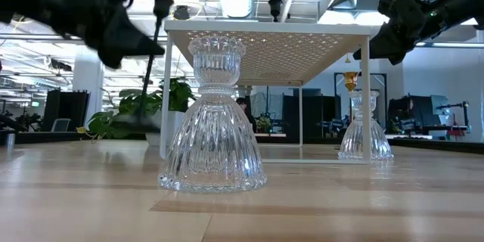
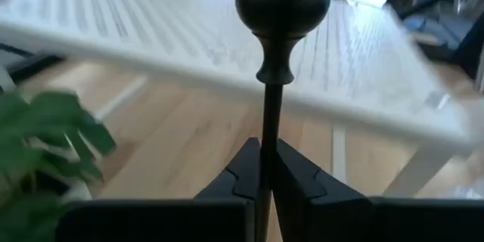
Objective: Pick & Place candle stick holders
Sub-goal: Put the black candle holder on the shelf aligned with the other black candle holder
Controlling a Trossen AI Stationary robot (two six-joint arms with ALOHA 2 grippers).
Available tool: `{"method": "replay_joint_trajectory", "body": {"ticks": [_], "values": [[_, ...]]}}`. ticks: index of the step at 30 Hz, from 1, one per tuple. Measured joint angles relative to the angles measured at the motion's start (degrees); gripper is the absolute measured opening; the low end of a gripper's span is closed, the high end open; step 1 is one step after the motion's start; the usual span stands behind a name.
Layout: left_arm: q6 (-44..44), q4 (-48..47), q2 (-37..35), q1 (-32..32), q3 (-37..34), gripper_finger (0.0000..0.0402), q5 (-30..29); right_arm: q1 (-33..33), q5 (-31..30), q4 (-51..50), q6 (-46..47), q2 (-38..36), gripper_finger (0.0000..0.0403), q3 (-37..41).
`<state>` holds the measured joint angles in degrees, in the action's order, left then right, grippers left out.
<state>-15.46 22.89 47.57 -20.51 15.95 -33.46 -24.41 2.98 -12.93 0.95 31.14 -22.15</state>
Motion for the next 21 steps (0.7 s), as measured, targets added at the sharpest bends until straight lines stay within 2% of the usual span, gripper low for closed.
{"method": "replay_joint_trajectory", "body": {"ticks": [3, 8, 11, 15, 21], "values": [[0.0, -6.71, -4.05, 0.0, 3.3, 0.0015, -2.5, -0.01, 0.0, -0.37, 0.0, 0.0, 0.0, 0.0], [-1.73, -23.26, -9.59, 0.02, 9.59, 0.0014, -9.15, 0.0, 0.0, -1.51, 0.0, 0.0, 0.0, 0.0], [0.38, -24.8, -11.16, 0.02, 12.88, 0.0014, -11.52, 0.01, 0.0, -2.08, 0.0, 0.0, 0.0, 0.0], [5.91, -25.01, -10.85, 0.0, 17.69, 0.0014, -11.55, 0.01, -0.02, -2.05, 0.0, 0.0, 0.0, 0.0], [13.45, -24.98, -6.09, 0.04, 25.52, 0.0014, -14.78, -0.01, -0.02, -2.02, -0.94, 0.0, 0.0, 0.0]]}}
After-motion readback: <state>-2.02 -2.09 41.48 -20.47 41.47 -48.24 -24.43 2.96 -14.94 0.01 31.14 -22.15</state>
